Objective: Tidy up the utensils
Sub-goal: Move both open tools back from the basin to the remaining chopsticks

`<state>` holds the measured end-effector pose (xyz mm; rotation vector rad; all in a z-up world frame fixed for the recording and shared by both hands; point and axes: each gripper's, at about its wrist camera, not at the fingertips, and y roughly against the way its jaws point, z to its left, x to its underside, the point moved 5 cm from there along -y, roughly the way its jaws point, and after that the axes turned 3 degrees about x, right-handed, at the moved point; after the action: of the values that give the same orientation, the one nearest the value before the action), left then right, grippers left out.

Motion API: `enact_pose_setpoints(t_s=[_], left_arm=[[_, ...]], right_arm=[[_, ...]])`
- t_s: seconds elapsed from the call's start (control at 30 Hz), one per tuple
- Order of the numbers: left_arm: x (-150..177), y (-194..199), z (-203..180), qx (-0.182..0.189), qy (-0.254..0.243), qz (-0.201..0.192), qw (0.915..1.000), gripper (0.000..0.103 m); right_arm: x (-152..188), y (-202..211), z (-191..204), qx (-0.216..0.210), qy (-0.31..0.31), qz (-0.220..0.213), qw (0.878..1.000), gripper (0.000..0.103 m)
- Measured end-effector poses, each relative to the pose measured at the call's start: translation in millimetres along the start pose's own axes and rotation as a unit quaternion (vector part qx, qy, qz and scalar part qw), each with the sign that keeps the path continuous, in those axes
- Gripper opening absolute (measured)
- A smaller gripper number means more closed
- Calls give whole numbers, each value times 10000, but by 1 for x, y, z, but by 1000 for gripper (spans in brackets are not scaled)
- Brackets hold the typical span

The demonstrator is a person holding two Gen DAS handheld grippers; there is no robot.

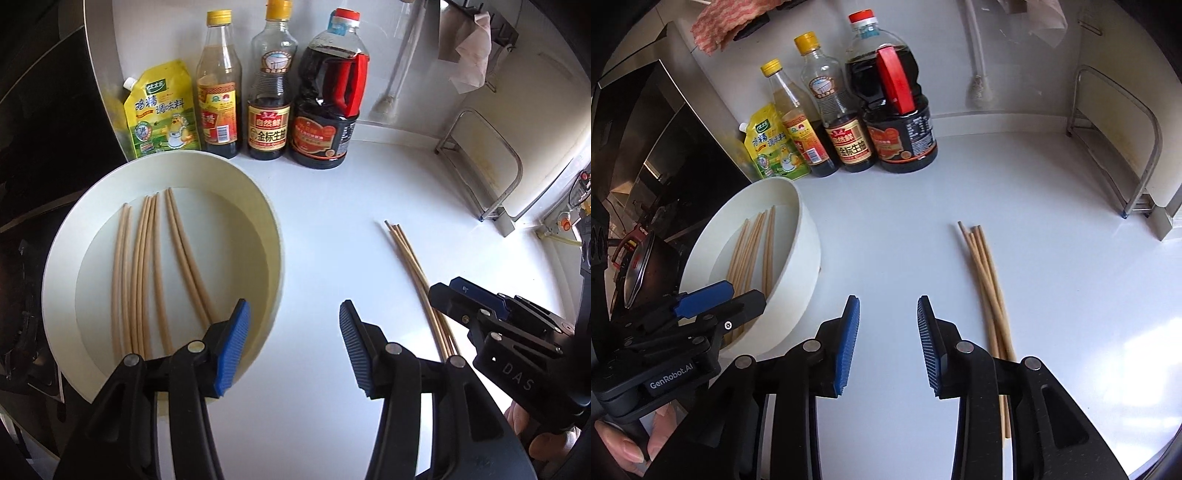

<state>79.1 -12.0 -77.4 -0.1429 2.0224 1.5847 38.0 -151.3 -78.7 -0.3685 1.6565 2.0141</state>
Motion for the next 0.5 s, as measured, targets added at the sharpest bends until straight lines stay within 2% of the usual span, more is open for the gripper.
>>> enact_pose_setpoints(t_s=[0.33, 0.43, 0.5], left_arm=[[3, -18, -44, 65, -62, 133, 9999, 54], [6, -26, -55, 52, -84, 194, 9998, 59], [9, -32, -60, 80, -74, 246, 9996, 62]], right_arm=[[10, 8, -60, 245, -170, 3, 9996, 37], [13, 6, -76, 316, -219, 18, 9993, 45], [17, 1, -87, 406, -211, 55, 9989, 45]])
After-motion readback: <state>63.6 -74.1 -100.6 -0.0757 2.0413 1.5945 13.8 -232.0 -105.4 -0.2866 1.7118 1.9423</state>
